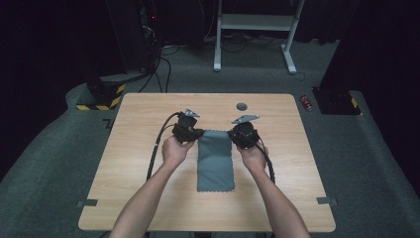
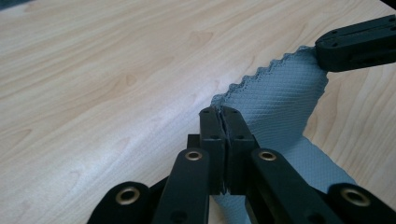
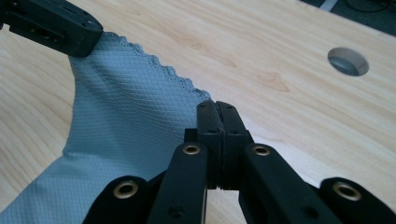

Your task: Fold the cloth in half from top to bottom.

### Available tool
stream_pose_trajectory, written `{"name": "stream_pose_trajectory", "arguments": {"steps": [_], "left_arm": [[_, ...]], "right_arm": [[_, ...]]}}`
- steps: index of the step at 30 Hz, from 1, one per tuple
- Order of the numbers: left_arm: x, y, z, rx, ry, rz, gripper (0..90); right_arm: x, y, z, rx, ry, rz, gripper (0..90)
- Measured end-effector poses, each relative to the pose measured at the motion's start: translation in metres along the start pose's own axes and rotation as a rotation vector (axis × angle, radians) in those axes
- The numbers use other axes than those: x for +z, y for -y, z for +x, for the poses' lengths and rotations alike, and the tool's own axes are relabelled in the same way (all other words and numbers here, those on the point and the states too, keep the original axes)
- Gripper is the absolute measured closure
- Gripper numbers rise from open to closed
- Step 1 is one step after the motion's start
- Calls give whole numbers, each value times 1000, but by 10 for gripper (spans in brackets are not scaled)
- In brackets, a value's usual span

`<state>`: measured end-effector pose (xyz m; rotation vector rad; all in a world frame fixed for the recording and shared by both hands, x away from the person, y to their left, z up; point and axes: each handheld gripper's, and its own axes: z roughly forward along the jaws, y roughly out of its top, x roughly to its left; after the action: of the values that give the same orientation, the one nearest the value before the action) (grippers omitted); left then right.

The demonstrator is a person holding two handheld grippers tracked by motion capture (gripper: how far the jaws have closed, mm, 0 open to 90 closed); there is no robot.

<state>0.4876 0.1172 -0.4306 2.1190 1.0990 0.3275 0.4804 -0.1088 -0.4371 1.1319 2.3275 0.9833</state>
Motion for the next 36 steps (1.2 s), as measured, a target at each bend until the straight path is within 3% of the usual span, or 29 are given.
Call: {"name": "stream_pose_trajectory", "arguments": {"steps": [12, 18, 26, 36], "left_arm": [[11, 25, -5, 1, 30, 53, 884], [16, 36, -7, -21, 46, 58, 884], [19, 52, -13, -10, 56, 72, 884], [20, 67, -17, -16, 73, 78, 884]], "right_arm": [[8, 21, 7, -8, -22, 41, 895], [13, 32, 9, -12, -40, 63, 894], [15, 47, 12, -6, -69, 75, 894], [15, 60, 20, -34, -85, 87, 894]]}}
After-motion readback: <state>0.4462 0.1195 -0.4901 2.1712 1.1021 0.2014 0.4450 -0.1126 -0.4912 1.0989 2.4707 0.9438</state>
